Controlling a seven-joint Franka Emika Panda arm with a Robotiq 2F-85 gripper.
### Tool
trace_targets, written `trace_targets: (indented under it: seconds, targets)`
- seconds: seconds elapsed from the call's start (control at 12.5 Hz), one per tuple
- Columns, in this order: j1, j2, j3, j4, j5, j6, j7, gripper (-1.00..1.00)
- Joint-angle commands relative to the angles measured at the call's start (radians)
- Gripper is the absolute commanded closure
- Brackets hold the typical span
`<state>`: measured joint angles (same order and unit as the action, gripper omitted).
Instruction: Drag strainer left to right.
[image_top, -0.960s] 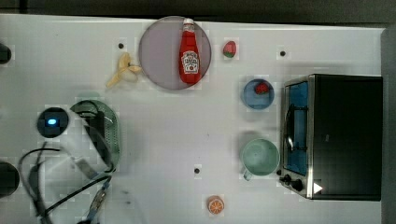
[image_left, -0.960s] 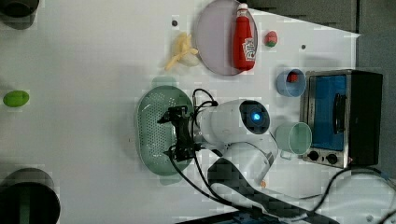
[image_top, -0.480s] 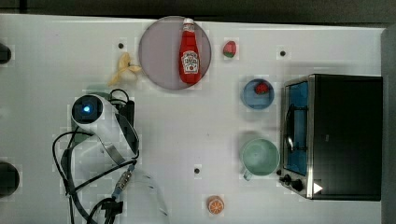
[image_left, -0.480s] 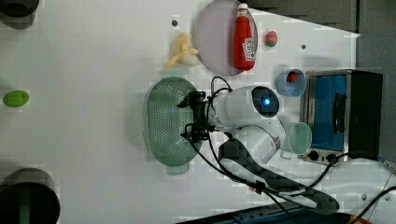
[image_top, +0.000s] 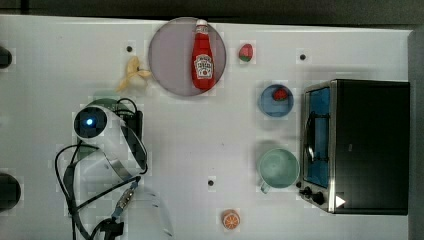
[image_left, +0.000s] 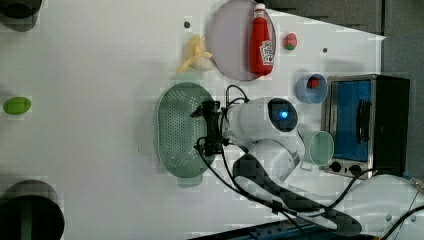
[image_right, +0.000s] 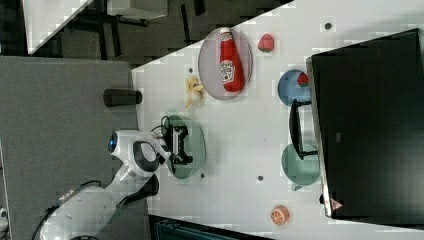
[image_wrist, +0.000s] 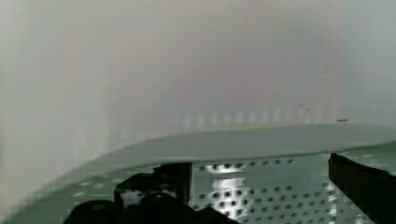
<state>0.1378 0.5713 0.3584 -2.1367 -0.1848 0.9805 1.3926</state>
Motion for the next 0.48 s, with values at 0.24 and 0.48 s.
trace_targets:
  seconds: [0.24,0.48]
  targets:
    - [-0.037,-0.098,-0.005,-0.064,0.0,0.006,-0.039,-1.0]
    - [-0.071,-0.121,-0.028,-0.098,-0.001,0.006,-0.121,-1.0]
